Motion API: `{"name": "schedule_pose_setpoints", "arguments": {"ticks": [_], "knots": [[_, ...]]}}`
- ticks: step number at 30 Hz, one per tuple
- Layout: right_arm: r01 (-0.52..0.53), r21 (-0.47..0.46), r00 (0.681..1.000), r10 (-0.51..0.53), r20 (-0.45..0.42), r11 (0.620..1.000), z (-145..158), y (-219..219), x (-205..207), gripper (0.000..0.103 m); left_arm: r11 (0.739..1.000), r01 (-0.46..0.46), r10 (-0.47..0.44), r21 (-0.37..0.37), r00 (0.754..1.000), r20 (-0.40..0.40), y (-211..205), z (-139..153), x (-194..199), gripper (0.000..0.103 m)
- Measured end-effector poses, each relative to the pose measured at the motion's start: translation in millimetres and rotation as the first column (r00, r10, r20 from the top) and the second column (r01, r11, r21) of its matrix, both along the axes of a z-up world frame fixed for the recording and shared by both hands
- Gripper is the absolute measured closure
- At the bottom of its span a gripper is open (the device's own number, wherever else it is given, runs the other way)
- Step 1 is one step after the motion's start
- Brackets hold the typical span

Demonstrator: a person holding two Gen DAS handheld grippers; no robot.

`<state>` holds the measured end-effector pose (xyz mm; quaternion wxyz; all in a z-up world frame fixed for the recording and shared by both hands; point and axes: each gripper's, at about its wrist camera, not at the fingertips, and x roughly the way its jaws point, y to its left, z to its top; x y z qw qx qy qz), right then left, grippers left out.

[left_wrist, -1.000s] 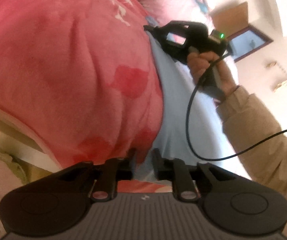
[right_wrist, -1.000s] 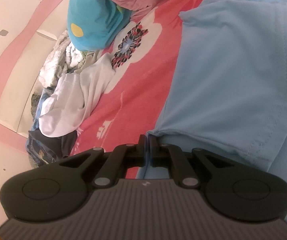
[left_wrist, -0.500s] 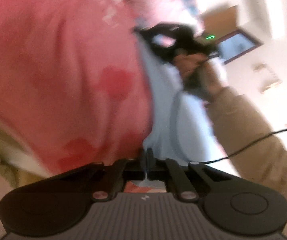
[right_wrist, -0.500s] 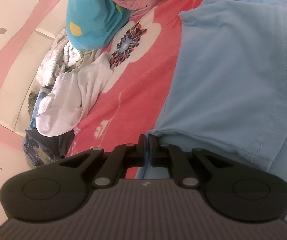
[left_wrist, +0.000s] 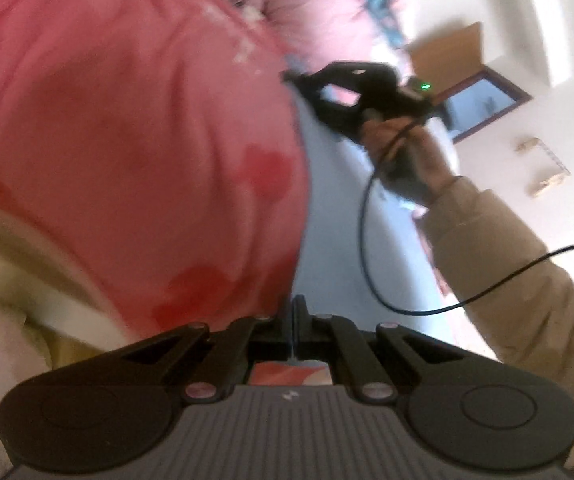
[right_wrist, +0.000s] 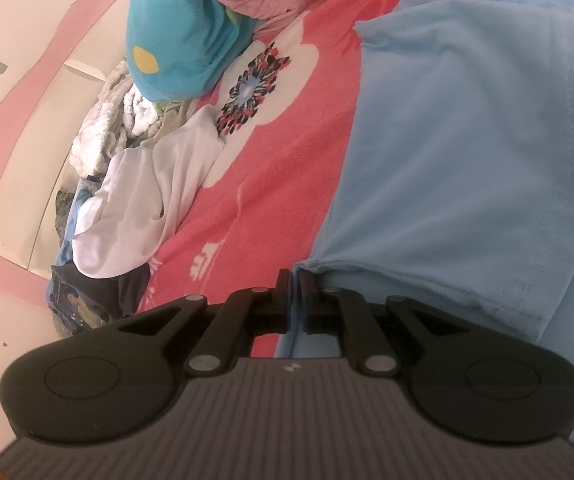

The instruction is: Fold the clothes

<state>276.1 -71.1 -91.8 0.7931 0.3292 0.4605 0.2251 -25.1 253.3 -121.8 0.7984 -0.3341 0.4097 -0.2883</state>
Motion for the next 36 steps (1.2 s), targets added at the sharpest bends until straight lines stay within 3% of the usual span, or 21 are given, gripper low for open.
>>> {"name": "schedule_pose_setpoints", "arguments": {"ticks": [5,9,14,17,21,25,29,36], "knots": [[0.006,-0.030,1.000,-0.005,0.019,1.000,9.1,6.7,-1.9,0.096,0.999,-0.019,0.021,0.040,0.998,-0.056,1.3,-10.5,4.1,0.103],[-0.033,-0.158,0.996,0.046,0.080,0.987,29.0,28.0,-5.2,0.092,0.999,-0.035,0.037,0.031,0.996,-0.082,3.2,-14.4,7.8,0.100],[-0.112,-0.349,0.985,0.151,0.087,0.930,50.5,48.7,-12.1,0.055,0.997,-0.063,0.068,0.053,0.993,-0.098,0.1,-15.9,8.5,0.082],[-0.115,-0.450,0.972,0.193,0.131,0.886,70.5,49.0,-24.2,0.044,0.994,-0.087,0.093,0.066,0.991,-0.097,-1.7,-14.0,8.3,0.080],[-0.093,-0.463,0.962,0.200,0.186,0.881,97.2,24.1,-49.6,0.039,0.989,-0.128,0.134,0.079,0.988,-0.076,2.0,-7.0,4.4,0.079],[-0.108,-0.423,0.948,0.222,0.230,0.900,115.3,-7.4,-91.2,0.039,0.978,-0.181,0.183,0.102,0.983,-0.012,10.8,10.8,5.3,0.070],[-0.222,-0.406,0.909,0.339,0.244,0.886,105.5,-13.1,-140.8,0.043,0.957,-0.245,0.241,0.155,0.969,0.044,18.1,30.8,14.8,0.065],[-0.438,-0.539,0.763,0.614,0.201,0.720,58.4,24.1,-216.4,0.048,0.893,-0.343,0.324,0.291,0.939,0.113,17.3,64.7,49.8,0.061]]}}
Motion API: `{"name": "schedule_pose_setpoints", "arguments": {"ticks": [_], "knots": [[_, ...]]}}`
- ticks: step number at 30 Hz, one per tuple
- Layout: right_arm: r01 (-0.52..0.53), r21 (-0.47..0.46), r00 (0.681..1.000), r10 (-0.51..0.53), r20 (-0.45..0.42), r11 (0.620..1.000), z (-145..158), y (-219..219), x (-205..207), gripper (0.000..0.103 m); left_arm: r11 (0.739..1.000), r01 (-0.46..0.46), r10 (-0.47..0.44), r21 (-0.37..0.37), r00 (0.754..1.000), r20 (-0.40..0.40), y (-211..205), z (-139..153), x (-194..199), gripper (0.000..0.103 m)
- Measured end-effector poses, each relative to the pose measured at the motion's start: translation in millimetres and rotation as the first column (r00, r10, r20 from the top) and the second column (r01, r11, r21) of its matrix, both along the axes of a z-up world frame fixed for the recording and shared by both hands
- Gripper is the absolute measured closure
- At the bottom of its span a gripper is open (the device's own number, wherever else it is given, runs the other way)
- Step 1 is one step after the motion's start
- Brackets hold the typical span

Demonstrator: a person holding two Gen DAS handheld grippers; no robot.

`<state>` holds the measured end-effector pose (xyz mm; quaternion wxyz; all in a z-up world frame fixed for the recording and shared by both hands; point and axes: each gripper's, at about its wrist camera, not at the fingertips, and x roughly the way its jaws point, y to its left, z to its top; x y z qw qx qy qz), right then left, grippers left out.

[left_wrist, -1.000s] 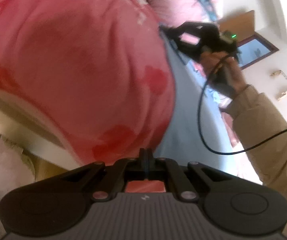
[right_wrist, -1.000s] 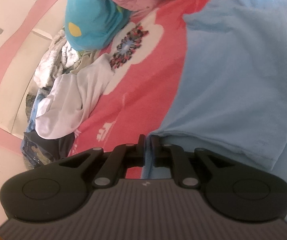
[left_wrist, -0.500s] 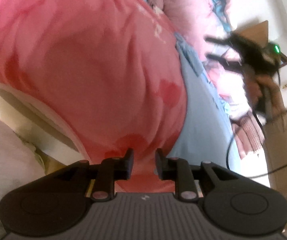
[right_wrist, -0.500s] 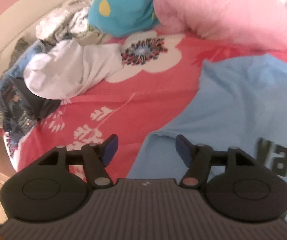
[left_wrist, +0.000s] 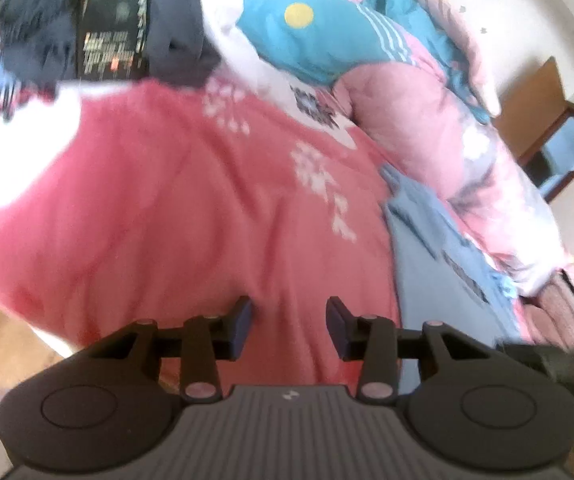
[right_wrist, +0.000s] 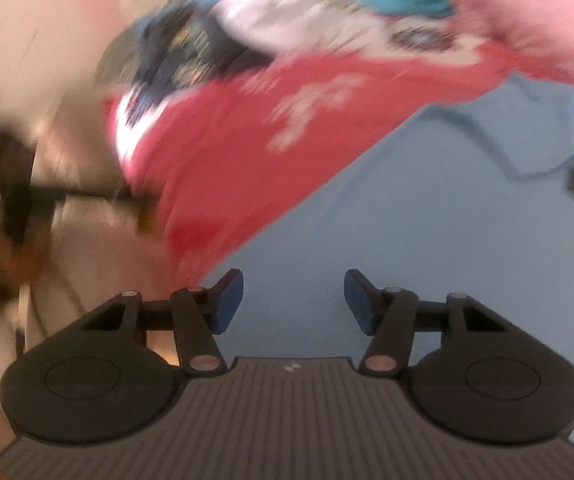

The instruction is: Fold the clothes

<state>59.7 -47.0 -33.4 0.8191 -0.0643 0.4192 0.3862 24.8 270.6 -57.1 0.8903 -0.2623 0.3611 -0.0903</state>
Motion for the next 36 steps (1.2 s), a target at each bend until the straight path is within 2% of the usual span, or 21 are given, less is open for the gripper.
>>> {"name": "schedule_pose_setpoints", "arguments": {"ticks": [3,5,9,10,15,19,22,24,26,31,36], "knots": [[-0.063,0.019,0.997,0.063,0.042,0.998,4.8,-1.8,-19.3,0.048,0.999,0.004,-0.006,0.053,1.000,0.030,1.7,22.3,8.8,0.059],[-0.042,0.080,0.997,0.036,0.076,0.996,20.7,-19.4,-21.1,0.048,0.996,0.027,-0.032,0.084,0.998,0.060,-13.4,40.5,21.2,0.056],[0.107,0.200,0.987,-0.128,0.094,0.974,53.8,-67.6,-7.9,0.048,0.988,0.093,-0.110,0.127,0.985,0.135,-52.3,77.0,42.3,0.048],[0.149,0.226,0.981,-0.172,0.087,0.963,59.5,-81.3,-3.5,0.048,0.985,0.112,-0.132,0.134,0.979,0.154,-62.4,85.5,47.6,0.043],[0.369,0.333,0.919,-0.395,0.010,0.868,85.9,-150.8,22.3,0.048,0.980,0.189,-0.199,0.067,0.960,0.198,-116.6,92.0,78.6,0.029],[0.500,0.385,0.858,-0.506,-0.093,0.776,94.1,-198.2,47.8,0.046,0.974,0.224,-0.214,-0.034,0.958,0.193,-161.4,68.1,103.3,0.016],[0.565,0.400,0.820,-0.546,-0.174,0.721,92.1,-220.1,74.7,0.046,0.970,0.233,-0.222,-0.062,0.964,0.147,-189.8,42.1,125.8,0.016],[0.594,0.396,0.802,-0.558,-0.215,0.700,86.0,-225.6,94.5,0.046,0.972,0.222,-0.213,-0.082,0.971,0.107,-201.3,25.8,142.0,0.017],[0.618,0.391,0.785,-0.566,-0.253,0.682,77.6,-226.3,117.8,0.046,0.974,0.207,-0.200,-0.096,0.976,0.082,-206.5,14.4,156.8,0.022],[0.658,0.387,0.753,-0.567,-0.334,0.646,45.6,-214.8,175.6,0.046,0.977,0.186,-0.182,-0.105,0.982,0.045,-208.7,-6.0,184.3,0.025],[0.707,0.338,0.705,-0.580,-0.409,0.621,3.2,-201.9,229.1,0.046,0.975,0.179,-0.172,-0.133,0.983,0.059,-203.0,-15.6,188.2,0.032]]}}
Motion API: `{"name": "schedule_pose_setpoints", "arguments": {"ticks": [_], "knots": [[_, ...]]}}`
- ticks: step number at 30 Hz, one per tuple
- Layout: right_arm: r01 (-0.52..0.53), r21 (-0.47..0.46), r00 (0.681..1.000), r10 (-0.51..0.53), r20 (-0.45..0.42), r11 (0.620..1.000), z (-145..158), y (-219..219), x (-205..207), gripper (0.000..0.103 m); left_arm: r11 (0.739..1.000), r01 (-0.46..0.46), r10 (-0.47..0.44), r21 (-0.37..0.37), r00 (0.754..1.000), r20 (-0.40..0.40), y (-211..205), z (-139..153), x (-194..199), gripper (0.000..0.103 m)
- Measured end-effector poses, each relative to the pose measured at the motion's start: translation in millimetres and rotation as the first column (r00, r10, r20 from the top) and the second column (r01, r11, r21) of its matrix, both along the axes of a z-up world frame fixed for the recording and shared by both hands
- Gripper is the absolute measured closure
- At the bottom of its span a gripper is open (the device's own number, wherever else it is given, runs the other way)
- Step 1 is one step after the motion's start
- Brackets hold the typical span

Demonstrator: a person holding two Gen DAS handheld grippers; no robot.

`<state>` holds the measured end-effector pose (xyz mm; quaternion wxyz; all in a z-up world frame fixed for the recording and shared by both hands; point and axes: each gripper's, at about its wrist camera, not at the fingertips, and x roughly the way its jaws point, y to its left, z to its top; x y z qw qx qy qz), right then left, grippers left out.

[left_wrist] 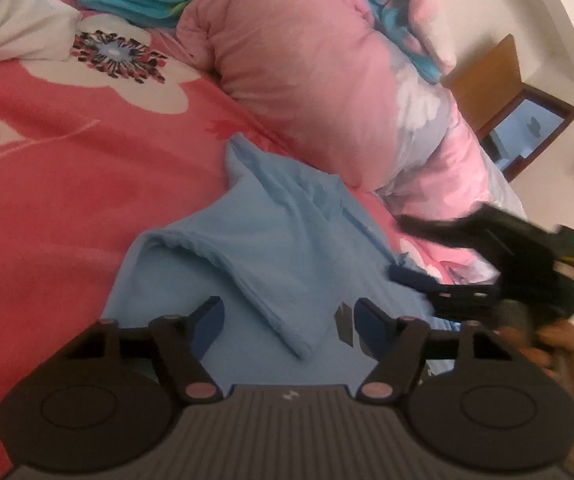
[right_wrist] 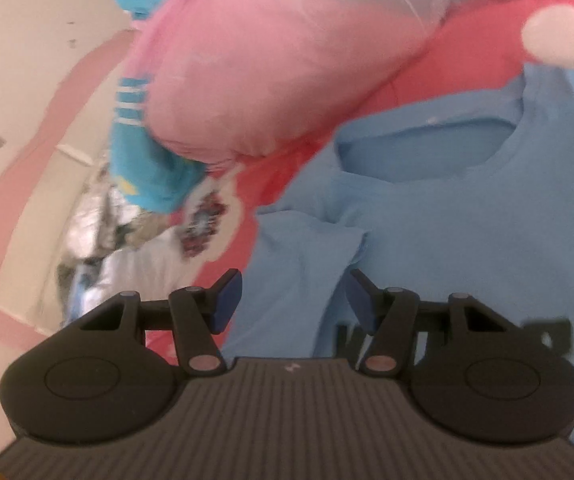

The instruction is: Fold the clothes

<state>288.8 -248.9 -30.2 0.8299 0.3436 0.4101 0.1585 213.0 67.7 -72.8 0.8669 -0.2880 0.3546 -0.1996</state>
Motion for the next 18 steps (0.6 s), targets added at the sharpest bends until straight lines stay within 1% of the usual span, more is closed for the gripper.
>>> {"name": "schedule_pose_setpoints", "arguments": {"ticks": [2,3,5,7,9,10,11,12,13,14,15,16,17,18], "knots": [[0.008,-0.024,1.000,-0.009,-0.020,1.000,-14.6,4.4,16.1,0.046,1.000,0.003,-0.003,-0.004,1.000,0.002,0.9,-0.4,0.1,0.039],[0.012,-0.029,1.000,-0.013,-0.029,1.000,-21.2,6.3,22.9,0.046,1.000,0.004,-0.004,-0.006,1.000,0.003,1.3,-0.5,0.1,0.040],[0.014,-0.034,0.999,-0.015,-0.047,0.999,-32.0,10.8,34.6,0.047,1.000,0.016,-0.015,-0.006,1.000,0.002,0.8,-0.5,-0.3,0.048],[0.019,-0.050,0.998,-0.022,-0.059,0.999,-39.7,15.4,42.4,0.048,1.000,0.023,-0.023,-0.004,1.000,-0.004,-0.3,-1.4,0.9,0.050],[0.015,-0.070,0.998,-0.019,-0.060,0.997,-43.1,19.8,45.4,0.049,1.000,0.030,-0.030,0.002,0.999,-0.014,-1.9,-3.0,2.8,0.058],[0.013,-0.081,0.998,-0.018,-0.059,0.997,-44.0,22.2,46.6,0.051,0.999,0.033,-0.033,0.005,0.999,-0.020,-2.7,-3.7,3.8,0.070],[0.012,-0.092,0.998,-0.017,-0.056,0.996,-44.2,24.0,47.6,0.055,0.999,0.036,-0.035,0.008,0.999,-0.025,-3.5,-4.5,4.8,0.081],[0.012,-0.105,0.998,-0.018,-0.053,0.994,-43.9,25.7,48.5,0.059,0.999,0.034,-0.034,0.011,0.999,-0.029,-3.9,-5.8,5.5,0.086],[0.009,-0.114,0.999,-0.015,-0.051,0.993,-43.5,26.0,49.2,0.067,0.999,0.033,-0.032,0.014,0.999,-0.033,-4.2,-7.2,6.3,0.093],[0.005,-0.123,0.999,-0.011,-0.049,0.992,-43.1,26.3,49.9,0.072,0.999,0.031,-0.031,0.017,0.999,-0.037,-4.6,-8.5,7.0,0.094],[0.000,-0.126,0.999,-0.006,-0.048,0.992,-43.1,26.5,50.6,0.075,0.999,0.030,-0.029,0.019,0.999,-0.040,-4.9,-9.8,7.8,0.095],[-0.005,-0.129,0.999,-0.001,-0.048,0.992,-43.2,26.9,51.3,0.085,1.000,0.025,-0.025,0.014,0.999,-0.039,-3.9,-9.9,7.9,0.098],[-0.013,-0.134,0.999,0.007,-0.044,0.991,-43.1,28.4,51.8,0.092,1.000,0.025,-0.025,0.007,0.999,-0.036,-3.2,-9.4,7.8,0.100],[-0.016,-0.137,0.999,0.011,-0.039,0.990,-42.7,29.5,52.0,0.094,1.000,0.026,-0.026,-0.004,0.999,-0.029,-1.9,-8.4,7.5,0.100]]}}
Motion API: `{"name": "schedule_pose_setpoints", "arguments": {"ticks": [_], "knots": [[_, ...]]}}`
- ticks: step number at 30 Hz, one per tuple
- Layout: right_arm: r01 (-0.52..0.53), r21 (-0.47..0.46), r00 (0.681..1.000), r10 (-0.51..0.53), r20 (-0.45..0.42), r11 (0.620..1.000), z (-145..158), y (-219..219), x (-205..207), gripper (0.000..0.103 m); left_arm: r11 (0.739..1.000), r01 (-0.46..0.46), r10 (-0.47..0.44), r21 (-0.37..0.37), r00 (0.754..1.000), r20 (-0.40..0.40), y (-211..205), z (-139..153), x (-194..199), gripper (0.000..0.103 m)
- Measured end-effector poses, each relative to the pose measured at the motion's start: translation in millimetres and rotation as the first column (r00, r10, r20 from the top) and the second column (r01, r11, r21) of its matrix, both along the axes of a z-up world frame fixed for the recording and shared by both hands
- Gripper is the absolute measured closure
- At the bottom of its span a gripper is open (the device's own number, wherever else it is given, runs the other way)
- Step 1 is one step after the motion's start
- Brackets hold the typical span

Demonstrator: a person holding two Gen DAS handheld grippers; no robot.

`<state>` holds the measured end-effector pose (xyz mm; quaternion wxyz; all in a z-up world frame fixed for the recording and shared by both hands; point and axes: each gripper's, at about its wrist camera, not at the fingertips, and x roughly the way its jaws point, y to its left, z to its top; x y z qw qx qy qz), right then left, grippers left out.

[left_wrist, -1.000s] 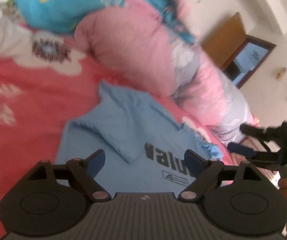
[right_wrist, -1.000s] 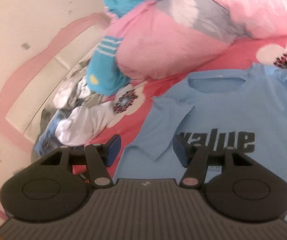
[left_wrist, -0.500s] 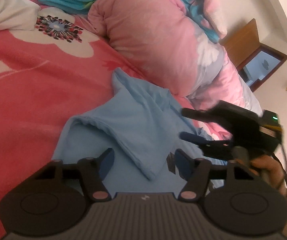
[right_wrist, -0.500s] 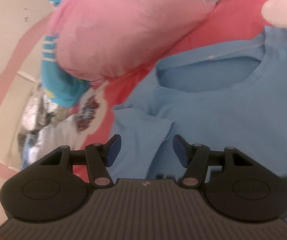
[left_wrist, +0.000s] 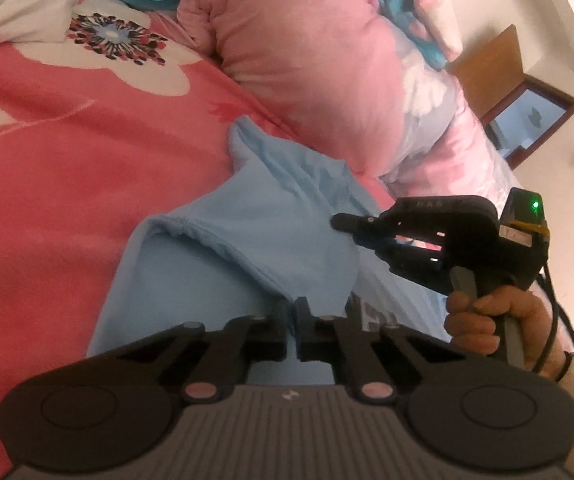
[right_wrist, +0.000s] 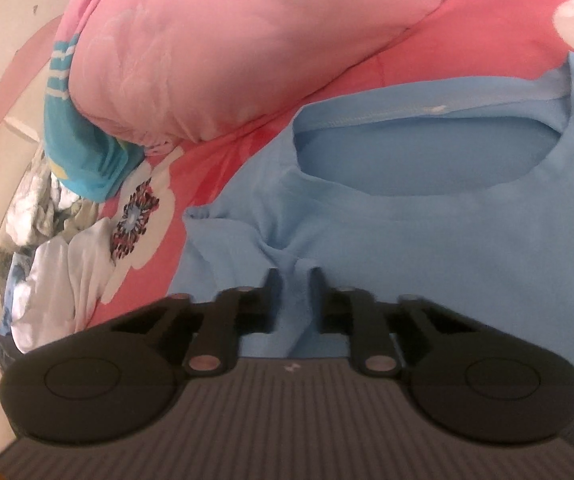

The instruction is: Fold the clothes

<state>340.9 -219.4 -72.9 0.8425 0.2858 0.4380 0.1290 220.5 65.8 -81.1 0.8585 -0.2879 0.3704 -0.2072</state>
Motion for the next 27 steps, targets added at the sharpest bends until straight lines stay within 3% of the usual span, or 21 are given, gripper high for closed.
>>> {"name": "schedule_pose_setpoints", "arguments": {"ticks": [6,14,20,27], "knots": [[-0.020,-0.021,0.998,0.021,0.054,1.000,22.4,12.4,0.6,0.098,0.998,-0.022,0.026,-0.066,0.998,0.059,13.3,12.6,-4.4,0.101],[-0.064,-0.056,0.989,0.071,0.132,0.996,66.7,46.2,14.7,0.098,0.981,-0.139,0.154,-0.135,0.982,0.109,48.7,31.9,-2.0,0.101],[-0.121,-0.078,0.976,0.133,0.171,0.990,86.2,87.9,40.1,0.098,0.942,-0.283,0.306,-0.182,0.946,0.110,88.3,37.4,7.5,0.101],[-0.192,-0.080,0.962,0.204,0.180,0.978,88.5,138.6,75.3,0.099,0.891,-0.408,0.423,-0.200,0.905,0.037,124.1,26.9,17.5,0.101]]}}
